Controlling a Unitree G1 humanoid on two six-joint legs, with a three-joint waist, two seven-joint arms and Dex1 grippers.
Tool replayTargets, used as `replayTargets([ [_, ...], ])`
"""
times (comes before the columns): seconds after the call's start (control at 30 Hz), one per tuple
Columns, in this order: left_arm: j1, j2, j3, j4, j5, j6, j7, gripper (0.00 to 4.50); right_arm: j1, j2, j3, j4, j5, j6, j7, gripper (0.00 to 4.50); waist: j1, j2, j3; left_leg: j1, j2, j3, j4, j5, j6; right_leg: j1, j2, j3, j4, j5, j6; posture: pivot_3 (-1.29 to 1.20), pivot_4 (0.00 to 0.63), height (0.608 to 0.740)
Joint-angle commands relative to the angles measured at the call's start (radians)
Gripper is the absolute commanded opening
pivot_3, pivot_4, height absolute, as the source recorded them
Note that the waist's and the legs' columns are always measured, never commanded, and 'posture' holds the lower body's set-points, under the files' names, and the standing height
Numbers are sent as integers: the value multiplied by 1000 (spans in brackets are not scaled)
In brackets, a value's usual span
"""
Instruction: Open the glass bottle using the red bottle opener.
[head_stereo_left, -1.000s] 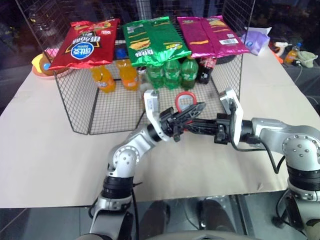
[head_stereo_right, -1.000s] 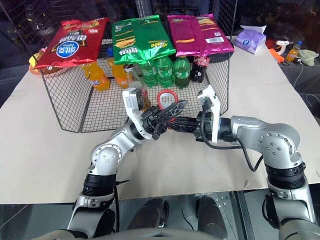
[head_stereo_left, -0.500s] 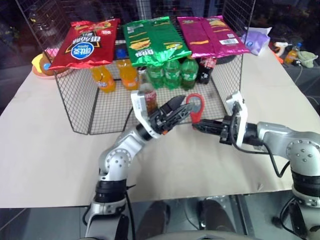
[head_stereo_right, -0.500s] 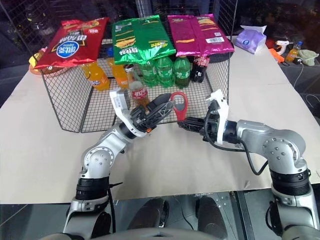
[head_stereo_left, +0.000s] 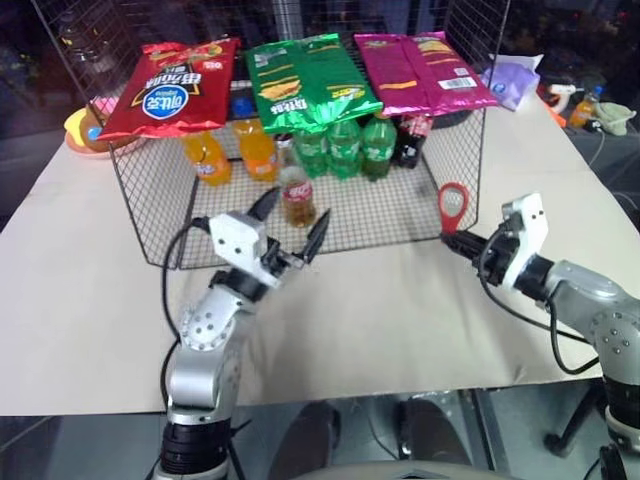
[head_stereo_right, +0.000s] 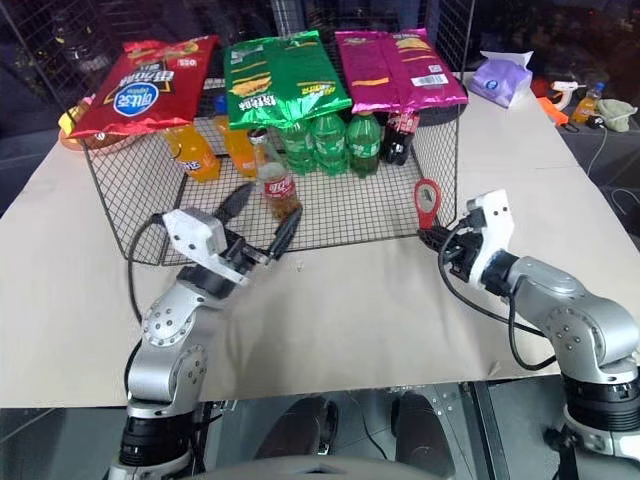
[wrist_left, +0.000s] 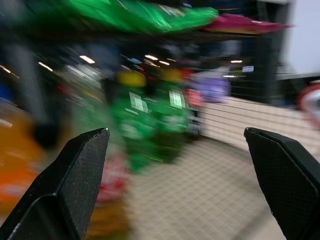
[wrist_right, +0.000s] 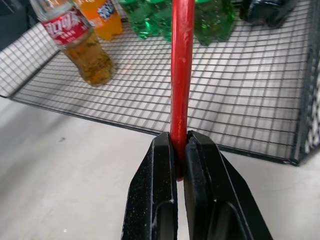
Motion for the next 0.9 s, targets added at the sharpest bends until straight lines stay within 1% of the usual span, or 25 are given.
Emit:
replayTargets([
  [0.03,-75,15,5,133,95,-79,61,4462,-10,2,11,-41,-23,-35,20,0,3,0,0,0,0,0,0,0,0,0,0,0,0,0,0,0,150,740],
  [0.27,-215,22,-10,372,155,-110,104,4462,-10,18,26,-27,-55,-51,31,0,4,0,0,-1,-1,0,0,0,0,0,0,-1,-1,0,1,0,150,740],
  [0.43,-315,27,-14,525,162,-135,98,4462,1,33,27,-42,-68,-52,25,0,3,0,0,-1,-1,-1,0,0,0,0,0,-1,0,0,1,0,150,740],
  [0.67,-402,24,-12,643,140,-150,84,4462,24,51,24,-67,-81,-55,10,0,-3,0,0,-1,-1,-1,0,0,0,0,0,-2,0,0,1,0,150,740],
  [0.8,-422,20,-12,666,122,-145,72,4462,40,61,24,-79,-93,-60,1,0,-4,0,0,-1,-1,-2,0,0,0,0,0,-2,0,0,1,0,150,740],
  [0.83,-423,21,-13,667,122,-147,71,3957,41,63,24,-81,-94,-60,0,0,-4,0,0,-1,-1,-1,0,0,0,0,0,-2,0,0,1,0,150,740],
  [0.87,-426,21,-14,669,120,-138,71,3934,43,64,25,-84,-96,-58,-2,0,-4,0,0,-1,-1,-2,0,0,0,0,0,-2,0,0,1,0,150,740],
  [0.9,-432,23,-16,670,119,-133,68,3287,48,66,27,-87,-99,-59,-3,0,-5,0,0,-1,-1,-1,0,0,0,0,0,-2,0,0,1,0,150,740],
])
